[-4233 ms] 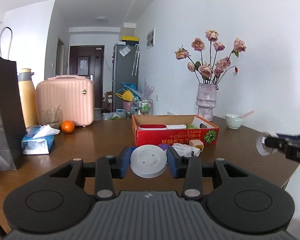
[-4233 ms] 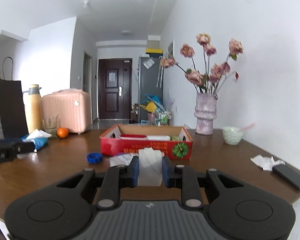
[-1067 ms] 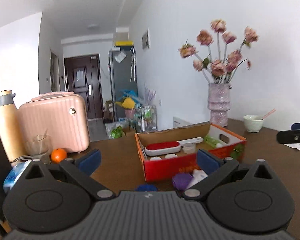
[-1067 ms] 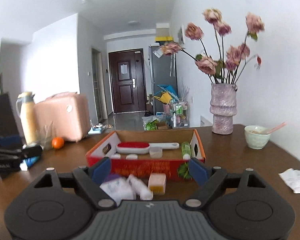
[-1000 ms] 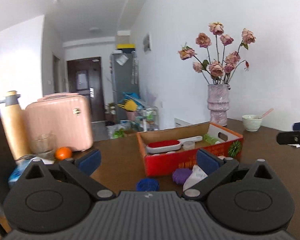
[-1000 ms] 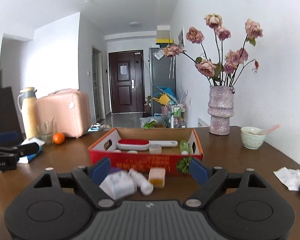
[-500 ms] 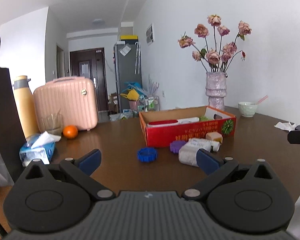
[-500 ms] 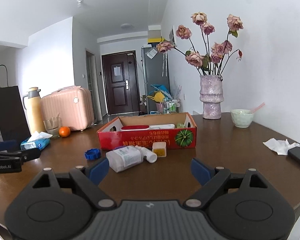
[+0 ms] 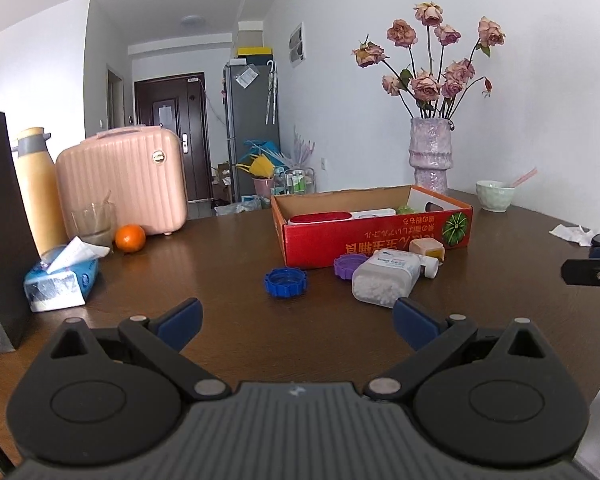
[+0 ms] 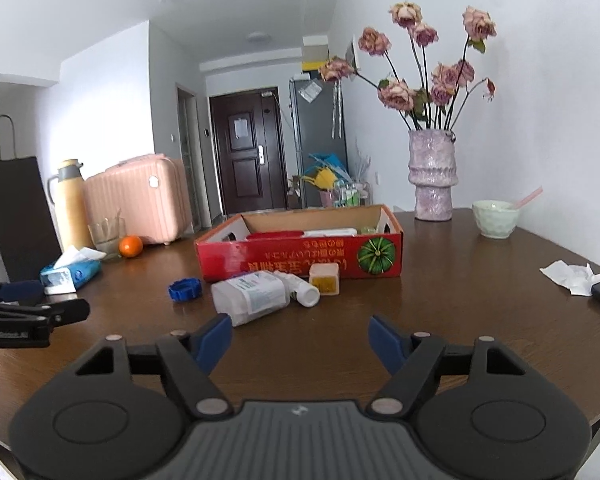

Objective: Organize rigid objects
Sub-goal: 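Move both tools back toward the remaining items on the table, then grasp the blue ridged cap with the left tool while the right tool grasps the beige square block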

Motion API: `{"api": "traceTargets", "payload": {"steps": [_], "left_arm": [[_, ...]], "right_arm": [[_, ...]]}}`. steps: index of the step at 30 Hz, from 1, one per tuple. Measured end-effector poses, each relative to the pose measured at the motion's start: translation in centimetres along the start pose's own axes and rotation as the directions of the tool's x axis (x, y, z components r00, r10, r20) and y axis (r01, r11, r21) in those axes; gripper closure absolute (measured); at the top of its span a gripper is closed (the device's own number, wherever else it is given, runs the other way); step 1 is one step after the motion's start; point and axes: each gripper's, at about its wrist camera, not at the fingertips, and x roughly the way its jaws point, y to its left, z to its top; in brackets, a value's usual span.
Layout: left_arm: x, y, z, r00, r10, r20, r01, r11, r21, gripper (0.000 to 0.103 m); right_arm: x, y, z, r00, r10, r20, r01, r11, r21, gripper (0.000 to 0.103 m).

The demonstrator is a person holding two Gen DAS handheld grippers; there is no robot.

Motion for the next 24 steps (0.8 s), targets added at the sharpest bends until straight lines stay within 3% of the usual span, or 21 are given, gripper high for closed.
{"api": "traceTargets", "payload": {"steps": [2, 11, 24], "left_arm": [[0.9, 0.1, 0.2, 1.000, -0.009, -0.025, 0.009, 1.000, -0.001, 0.000], [7.5, 1.2, 3.0, 0.992, -0.051, -0.113, 0.054, 0.998, 0.028, 0.000], [15.4, 1.1, 4.0, 0.977, -0.081, -0.196, 0.100, 0.991, 0.087, 0.004]], "right_arm": [[1.0, 0.0, 0.5, 1.000, -0.007, -0.007, 0.007, 1.000, -0.020, 0.042], [6.9, -1.1, 2.9, 0.997, 0.019, -0.076, -0.023, 0.998, -0.054, 0.052], [12.8, -3.6, 3.2, 0.987, 0.019, -0.160, -0.024, 0.999, -0.029, 0.052]]}}
